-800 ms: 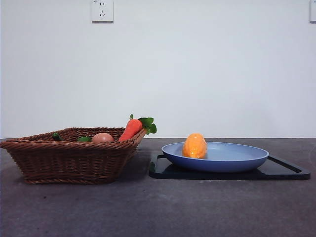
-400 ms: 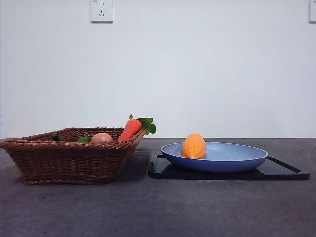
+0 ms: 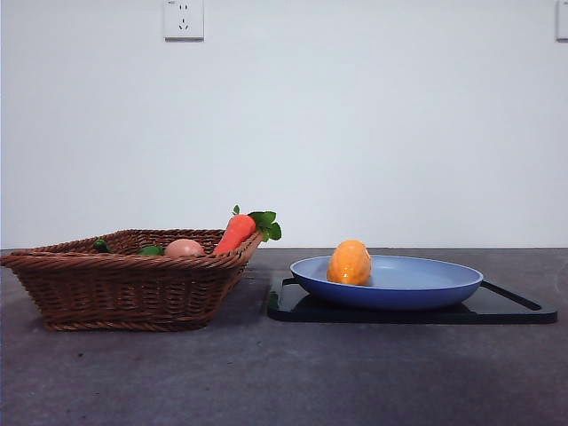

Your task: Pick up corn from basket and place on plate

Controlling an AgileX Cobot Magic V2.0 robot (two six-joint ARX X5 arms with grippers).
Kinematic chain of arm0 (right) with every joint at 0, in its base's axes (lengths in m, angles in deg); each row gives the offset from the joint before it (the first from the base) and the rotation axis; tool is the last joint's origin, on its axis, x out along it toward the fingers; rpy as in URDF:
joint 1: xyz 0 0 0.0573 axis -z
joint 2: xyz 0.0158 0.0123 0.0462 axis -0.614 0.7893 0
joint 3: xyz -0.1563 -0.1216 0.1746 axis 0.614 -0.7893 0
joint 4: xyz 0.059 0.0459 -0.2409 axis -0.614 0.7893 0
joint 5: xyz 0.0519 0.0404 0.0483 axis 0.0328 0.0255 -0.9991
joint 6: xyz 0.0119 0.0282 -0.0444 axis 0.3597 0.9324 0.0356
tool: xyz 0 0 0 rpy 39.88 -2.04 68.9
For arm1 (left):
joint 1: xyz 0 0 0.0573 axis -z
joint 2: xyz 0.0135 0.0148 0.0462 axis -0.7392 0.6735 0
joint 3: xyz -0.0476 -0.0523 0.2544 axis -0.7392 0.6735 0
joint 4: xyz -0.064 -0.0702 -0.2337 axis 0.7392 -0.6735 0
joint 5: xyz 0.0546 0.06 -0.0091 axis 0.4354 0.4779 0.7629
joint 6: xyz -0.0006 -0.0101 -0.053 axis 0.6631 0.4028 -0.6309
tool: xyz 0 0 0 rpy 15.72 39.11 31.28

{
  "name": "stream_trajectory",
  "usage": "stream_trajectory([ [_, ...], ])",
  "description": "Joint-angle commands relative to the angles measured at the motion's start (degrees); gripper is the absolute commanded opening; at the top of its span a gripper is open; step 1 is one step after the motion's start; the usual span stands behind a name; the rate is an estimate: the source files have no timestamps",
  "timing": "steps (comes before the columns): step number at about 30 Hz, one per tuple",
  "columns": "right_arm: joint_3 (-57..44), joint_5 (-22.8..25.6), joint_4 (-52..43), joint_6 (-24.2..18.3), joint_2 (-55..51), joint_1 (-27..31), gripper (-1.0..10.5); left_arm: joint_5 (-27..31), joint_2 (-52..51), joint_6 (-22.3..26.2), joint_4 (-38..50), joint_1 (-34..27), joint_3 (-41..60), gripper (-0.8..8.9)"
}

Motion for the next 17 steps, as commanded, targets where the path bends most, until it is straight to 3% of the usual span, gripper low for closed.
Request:
stream_trajectory([
  [1,-5.0,1.6,-3.2,0.4,-3.3,0.2,0.0,0.2,0.0,-0.3,-3.2,-0.1,0.2,0.08],
  [17,-24.7,3.7,-6.7,3.6,-16.9,-0.8,0.0,0.1,0.0,-0.3,-3.2,-0.1,0.2,0.08],
])
